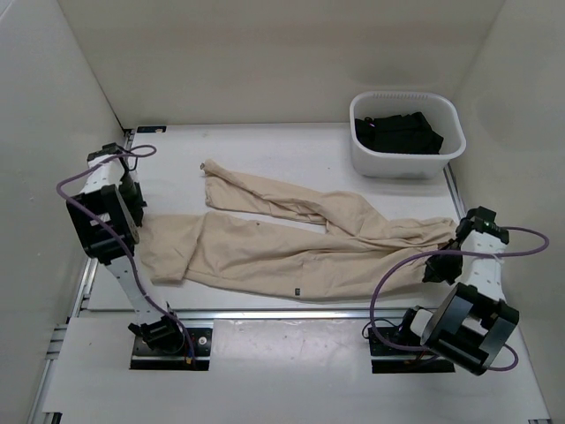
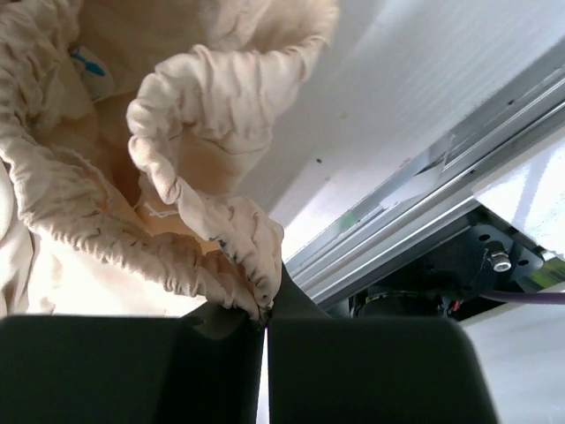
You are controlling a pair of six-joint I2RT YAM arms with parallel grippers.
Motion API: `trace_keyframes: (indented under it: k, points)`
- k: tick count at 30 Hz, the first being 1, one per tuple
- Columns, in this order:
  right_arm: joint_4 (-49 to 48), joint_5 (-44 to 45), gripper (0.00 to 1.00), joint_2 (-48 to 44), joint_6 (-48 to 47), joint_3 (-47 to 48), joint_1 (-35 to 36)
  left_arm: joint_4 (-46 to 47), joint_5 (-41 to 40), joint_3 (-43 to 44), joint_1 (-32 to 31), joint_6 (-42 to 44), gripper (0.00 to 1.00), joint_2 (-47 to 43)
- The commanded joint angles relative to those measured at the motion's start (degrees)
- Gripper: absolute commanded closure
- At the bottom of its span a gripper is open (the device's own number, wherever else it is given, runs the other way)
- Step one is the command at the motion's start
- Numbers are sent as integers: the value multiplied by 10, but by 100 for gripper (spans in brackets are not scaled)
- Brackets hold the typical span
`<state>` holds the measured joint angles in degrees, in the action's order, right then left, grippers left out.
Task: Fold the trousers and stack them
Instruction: Flatten the trousers out
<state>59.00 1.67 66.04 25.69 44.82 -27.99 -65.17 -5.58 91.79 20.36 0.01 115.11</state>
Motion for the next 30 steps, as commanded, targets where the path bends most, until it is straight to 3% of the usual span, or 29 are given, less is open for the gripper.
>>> trace_keyframes:
  k: [1,8,9,10,11,12,13,14,16,17,18,20,23,26,27,30]
  points:
    - [1,-26,100,24,-28,45,2,38,-112,59,-5,0,86,40]
    - [29,9,100,77,-50,105,2,120,-228,81,6,0,86,86]
    - [34,9,100,88,-56,120,2,120,-228,81,12,0,80,86]
    - [34,9,97,88,-56,120,2,120,-228,88,12,0,51,80]
    - [39,9,91,98,-56,128,2,120,-217,74,12,0,41,72]
    - [39,9,75,107,-56,128,2,120,-217,59,12,0,36,60]
    - [39,9,31,107,-56,134,2,120,-217,44,12,0,32,33]
    - [47,19,23,107,-50,134,2,120,-217,16,12,0,27,17]
    - [66,68,17,75,-37,152,-25,120,-211,-36,18,0,17,-56]
    - [67,69,17,74,-37,152,-25,120,-211,-36,18,0,17,-57]
    - [74,85,10,65,-19,161,-30,120,-211,-49,18,0,17,-92]
    - [96,96,10,44,-5,187,-30,120,-211,-84,18,0,16,-124]
    - [113,88,19,16,17,203,-30,114,-199,-134,18,0,15,-183]
    - [113,60,57,-10,35,204,29,108,-178,-196,13,0,15,-219]
    - [105,52,76,-24,44,191,53,108,-178,-215,13,0,15,-219]
    - [28,5,92,-18,97,108,140,119,-165,-274,13,0,18,-210]
